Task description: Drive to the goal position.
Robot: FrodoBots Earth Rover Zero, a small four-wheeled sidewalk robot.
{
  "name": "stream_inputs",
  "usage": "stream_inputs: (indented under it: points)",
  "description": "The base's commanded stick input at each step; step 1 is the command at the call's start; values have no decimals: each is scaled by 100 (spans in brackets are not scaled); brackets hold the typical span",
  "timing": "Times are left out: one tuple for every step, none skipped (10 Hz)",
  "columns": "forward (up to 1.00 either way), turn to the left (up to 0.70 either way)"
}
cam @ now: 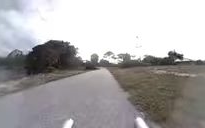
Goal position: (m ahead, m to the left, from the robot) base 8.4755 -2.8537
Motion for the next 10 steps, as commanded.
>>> stream_inputs:
  points:
    - [85, 34]
    - [85, 34]
    - [85, 34]
    - [85, 34]
    - [85, 30]
    - [85, 0]
    - [85, 0]
    - [85, 0]
    - [85, 0]
    - [85, 0]
